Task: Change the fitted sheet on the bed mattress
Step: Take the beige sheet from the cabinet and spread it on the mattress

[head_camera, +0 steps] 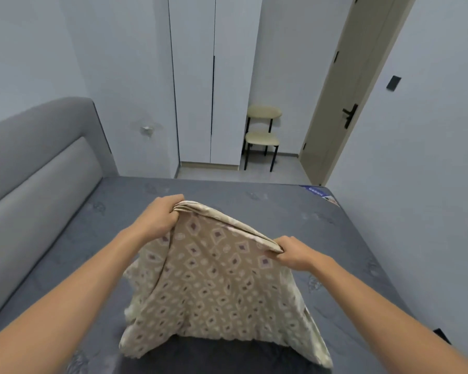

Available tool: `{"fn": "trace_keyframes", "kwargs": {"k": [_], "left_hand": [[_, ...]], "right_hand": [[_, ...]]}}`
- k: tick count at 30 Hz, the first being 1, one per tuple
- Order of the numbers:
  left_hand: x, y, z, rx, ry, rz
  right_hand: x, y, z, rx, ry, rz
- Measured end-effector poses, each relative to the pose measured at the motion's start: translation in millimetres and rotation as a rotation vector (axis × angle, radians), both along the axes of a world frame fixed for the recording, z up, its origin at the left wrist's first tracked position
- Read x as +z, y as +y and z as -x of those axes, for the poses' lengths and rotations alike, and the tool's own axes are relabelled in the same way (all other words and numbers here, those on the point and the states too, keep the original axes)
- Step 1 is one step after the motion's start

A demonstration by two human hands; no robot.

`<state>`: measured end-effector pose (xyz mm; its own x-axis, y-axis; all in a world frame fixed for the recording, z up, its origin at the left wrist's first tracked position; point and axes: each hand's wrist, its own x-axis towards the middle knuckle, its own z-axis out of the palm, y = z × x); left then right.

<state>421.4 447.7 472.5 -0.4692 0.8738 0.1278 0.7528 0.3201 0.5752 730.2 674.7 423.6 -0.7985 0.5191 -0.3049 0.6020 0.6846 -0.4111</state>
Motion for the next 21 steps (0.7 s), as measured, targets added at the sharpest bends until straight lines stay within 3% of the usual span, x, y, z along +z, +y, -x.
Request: {"fn": "trace_keyframes", "kwargs": {"k": [3, 7, 9, 14, 18, 21], "left_hand": [[-5, 0, 1, 0.006, 0.006, 0.005], [16, 7, -9, -0.006, -0.110, -0.157], [30, 7, -17, -0.045, -0.143, -0.138], [15, 5, -24, -0.059, 0.128, 0.368], [-22, -1, -39, -0.012, 0.057, 0.301], [-44, -5, -57, 0.043, -0.086, 0.204]], "right_hand": [[8, 16, -10, -0.077, 0.103, -0.042], [39, 38, -10, -0.299, 0.497, -0.161], [51, 39, -11, -0.307, 0.578, -0.142], [30, 34, -30, -0.078, 0.234, -0.005], [-16, 41, -48, -0.057, 0.143, -0.080], [-35, 46, -59, -0.059, 0.201, 0.057]]}}
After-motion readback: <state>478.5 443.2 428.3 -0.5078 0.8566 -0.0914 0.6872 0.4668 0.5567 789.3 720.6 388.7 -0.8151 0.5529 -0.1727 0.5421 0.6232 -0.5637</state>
